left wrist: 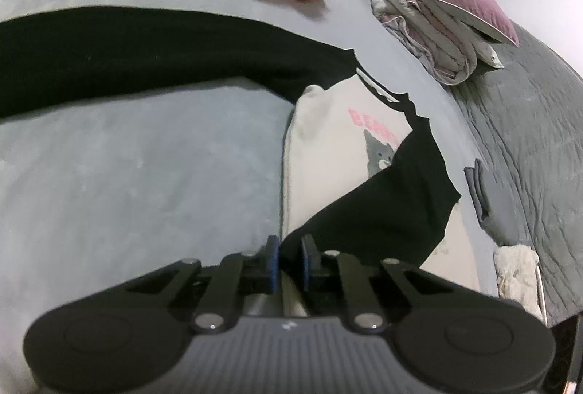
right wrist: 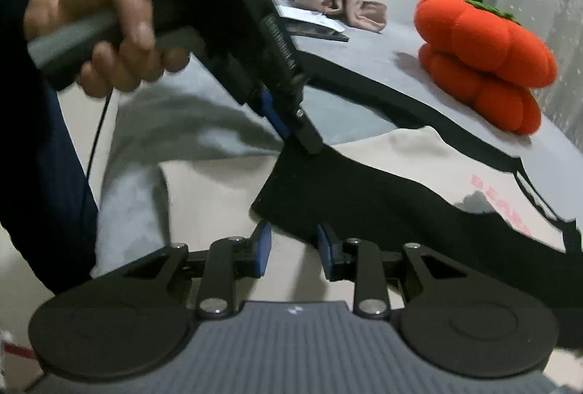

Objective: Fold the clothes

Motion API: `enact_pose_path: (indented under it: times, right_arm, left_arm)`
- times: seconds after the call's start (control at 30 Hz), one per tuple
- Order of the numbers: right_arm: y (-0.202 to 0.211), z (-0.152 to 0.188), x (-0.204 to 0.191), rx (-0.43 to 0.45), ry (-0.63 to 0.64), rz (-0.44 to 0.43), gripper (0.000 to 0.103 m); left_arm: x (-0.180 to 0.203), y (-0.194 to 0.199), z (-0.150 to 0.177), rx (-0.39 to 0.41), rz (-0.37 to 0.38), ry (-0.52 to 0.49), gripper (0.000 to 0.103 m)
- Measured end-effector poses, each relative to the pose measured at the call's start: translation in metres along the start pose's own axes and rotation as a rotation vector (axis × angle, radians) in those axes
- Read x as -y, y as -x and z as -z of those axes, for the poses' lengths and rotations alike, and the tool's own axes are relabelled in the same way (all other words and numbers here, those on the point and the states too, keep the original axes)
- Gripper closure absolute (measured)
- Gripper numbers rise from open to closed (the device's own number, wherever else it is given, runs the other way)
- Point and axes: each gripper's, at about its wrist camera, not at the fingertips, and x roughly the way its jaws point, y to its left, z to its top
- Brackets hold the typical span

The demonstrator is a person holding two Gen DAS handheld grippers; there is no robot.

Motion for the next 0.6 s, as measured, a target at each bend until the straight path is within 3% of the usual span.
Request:
enact_pose_path:
  times: [0.13, 0.3, 0.43, 0.6]
  right_arm:
    - [-0.003, -0.002, 0.005, 0.005, 0.01, 0.018, 0.098]
    - [0.017, -0.003, 0.0, 0.011, 0.049, 0.006, 0.099]
    - [0.037, -0.009, 0.001, 0.033, 0.054, -0.003, 0.099]
    - [0.017, -0.002, -0.004, -0.031, 0.077, -0.02, 0.099]
  left_arm:
    - [0.001, 0.002, -0.001, 0.008, 0.004, -0.007, 0.092]
    - [0.003, 0.006, 0.0, 0.006, 0.018, -0.012, 0.092]
    - [0.013, 0.009, 0.008, -0.011, 0.001, -0.075, 0.093]
    - [0.01, 0.0, 0.01, -0.056, -0.046, -0.099, 0.084]
